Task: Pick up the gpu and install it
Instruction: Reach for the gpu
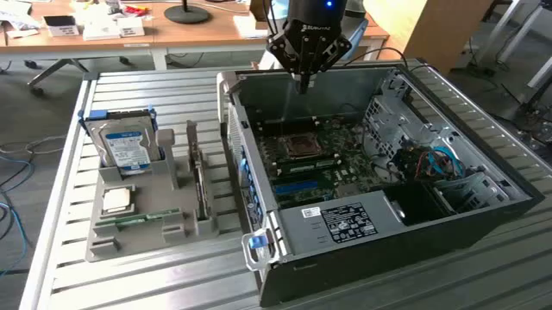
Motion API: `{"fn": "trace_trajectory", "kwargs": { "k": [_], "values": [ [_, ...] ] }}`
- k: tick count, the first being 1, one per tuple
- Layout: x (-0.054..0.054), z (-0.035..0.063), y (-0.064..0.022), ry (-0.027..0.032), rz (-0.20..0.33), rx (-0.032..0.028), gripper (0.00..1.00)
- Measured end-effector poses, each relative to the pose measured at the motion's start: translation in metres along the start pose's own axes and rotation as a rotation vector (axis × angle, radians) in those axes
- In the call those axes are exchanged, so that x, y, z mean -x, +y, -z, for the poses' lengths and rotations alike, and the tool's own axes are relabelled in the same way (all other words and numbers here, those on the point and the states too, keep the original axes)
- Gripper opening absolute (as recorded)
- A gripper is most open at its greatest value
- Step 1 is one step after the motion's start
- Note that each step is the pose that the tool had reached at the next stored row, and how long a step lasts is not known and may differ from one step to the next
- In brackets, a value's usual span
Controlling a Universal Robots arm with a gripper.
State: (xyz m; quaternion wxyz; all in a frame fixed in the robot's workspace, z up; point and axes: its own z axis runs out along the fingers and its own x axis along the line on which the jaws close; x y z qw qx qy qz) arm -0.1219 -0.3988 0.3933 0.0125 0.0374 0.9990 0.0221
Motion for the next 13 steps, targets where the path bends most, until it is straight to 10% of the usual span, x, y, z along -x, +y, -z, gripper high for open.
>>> {"fn": "trace_trajectory", "kwargs": {
  "k": [13],
  "values": [
    [-0.0041,0.0001,-0.0003,0.0,0.0,0.0,0.11]
  ]
}}
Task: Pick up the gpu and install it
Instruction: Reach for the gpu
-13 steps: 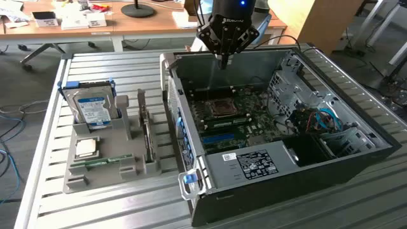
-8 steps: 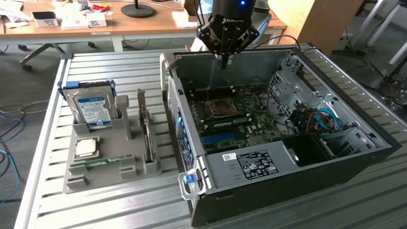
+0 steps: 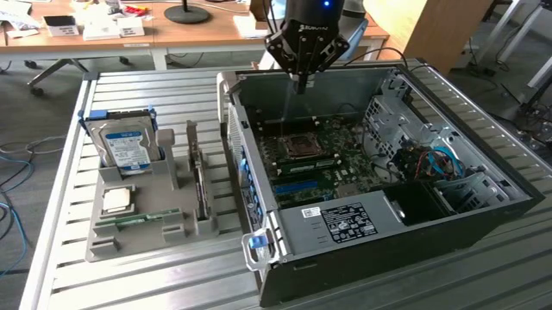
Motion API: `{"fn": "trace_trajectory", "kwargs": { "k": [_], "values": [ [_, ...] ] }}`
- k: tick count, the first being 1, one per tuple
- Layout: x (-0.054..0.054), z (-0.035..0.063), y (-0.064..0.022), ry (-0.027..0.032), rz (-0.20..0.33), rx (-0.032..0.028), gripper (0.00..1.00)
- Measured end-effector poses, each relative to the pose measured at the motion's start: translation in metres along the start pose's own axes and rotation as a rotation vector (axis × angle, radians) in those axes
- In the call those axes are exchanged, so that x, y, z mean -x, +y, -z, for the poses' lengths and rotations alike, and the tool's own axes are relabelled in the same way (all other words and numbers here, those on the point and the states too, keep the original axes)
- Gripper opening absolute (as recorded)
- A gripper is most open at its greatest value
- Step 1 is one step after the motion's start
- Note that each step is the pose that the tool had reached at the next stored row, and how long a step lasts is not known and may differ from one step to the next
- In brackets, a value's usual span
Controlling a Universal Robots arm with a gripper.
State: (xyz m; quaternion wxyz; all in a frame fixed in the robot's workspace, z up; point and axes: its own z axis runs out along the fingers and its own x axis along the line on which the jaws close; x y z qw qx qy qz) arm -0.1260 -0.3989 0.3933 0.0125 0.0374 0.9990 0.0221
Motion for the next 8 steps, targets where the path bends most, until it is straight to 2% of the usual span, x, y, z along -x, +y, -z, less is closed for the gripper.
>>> {"fn": "trace_trajectory", "kwargs": {
  "k": [8],
  "values": [
    [-0.0088,0.0002,-0.0006,0.0,0.0,0.0,0.11]
  ]
}}
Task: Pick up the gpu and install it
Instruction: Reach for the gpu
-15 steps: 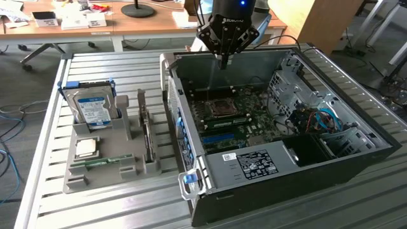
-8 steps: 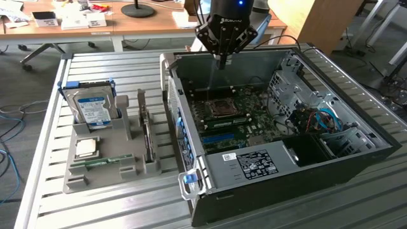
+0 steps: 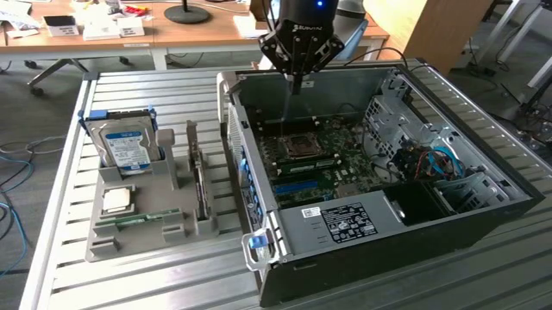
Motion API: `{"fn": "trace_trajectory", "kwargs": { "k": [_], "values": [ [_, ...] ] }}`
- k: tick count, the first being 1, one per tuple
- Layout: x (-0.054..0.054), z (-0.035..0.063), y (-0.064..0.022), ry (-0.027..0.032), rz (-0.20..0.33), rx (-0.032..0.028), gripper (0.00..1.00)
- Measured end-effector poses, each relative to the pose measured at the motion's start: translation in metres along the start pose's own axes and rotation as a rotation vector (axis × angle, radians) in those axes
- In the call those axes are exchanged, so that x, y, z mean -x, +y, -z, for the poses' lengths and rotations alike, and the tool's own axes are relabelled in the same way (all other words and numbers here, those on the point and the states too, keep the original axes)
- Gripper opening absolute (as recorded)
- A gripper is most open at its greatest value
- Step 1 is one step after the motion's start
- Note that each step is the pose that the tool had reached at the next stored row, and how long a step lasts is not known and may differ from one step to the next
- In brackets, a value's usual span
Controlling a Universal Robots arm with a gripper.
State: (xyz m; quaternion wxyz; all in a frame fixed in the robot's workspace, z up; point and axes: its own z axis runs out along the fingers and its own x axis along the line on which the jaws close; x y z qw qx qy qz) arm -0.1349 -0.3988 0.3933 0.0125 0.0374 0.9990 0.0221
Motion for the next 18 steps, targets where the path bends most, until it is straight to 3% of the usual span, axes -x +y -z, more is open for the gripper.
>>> {"fn": "trace_trajectory", "kwargs": {
  "k": [18],
  "values": [
    [-0.02,0.0005,-0.0014,0.0,0.0,0.0,0.11]
  ]
}}
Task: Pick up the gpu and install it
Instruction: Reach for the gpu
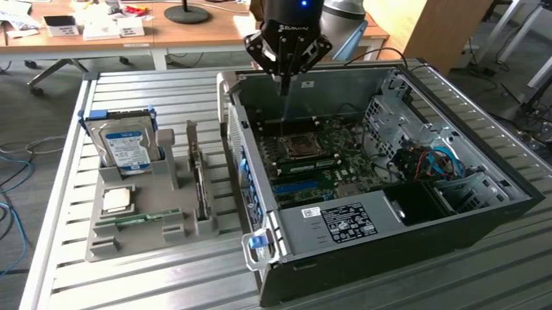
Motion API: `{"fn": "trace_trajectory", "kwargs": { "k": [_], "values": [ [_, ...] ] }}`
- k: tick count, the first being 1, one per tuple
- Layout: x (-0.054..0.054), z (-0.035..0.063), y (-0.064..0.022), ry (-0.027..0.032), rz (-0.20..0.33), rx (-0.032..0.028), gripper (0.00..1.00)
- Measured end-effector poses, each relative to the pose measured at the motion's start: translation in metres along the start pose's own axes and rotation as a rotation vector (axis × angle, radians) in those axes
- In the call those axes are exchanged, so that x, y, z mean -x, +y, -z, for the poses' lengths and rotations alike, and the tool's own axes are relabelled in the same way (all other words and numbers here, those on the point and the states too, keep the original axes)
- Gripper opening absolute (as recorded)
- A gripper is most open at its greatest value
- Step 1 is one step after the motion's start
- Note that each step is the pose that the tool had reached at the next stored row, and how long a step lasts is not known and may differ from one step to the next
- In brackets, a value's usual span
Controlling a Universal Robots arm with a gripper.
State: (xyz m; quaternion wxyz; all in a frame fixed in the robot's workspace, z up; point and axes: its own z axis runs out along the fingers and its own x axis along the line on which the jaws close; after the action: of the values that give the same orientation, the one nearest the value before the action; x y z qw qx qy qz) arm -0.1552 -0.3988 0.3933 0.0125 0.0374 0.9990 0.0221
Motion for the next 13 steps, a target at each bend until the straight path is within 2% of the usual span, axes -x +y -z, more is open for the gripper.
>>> {"fn": "trace_trajectory", "kwargs": {
  "k": [13],
  "values": [
    [-0.016,0.0004,-0.0012,0.0,0.0,0.0001,0.11]
  ]
}}
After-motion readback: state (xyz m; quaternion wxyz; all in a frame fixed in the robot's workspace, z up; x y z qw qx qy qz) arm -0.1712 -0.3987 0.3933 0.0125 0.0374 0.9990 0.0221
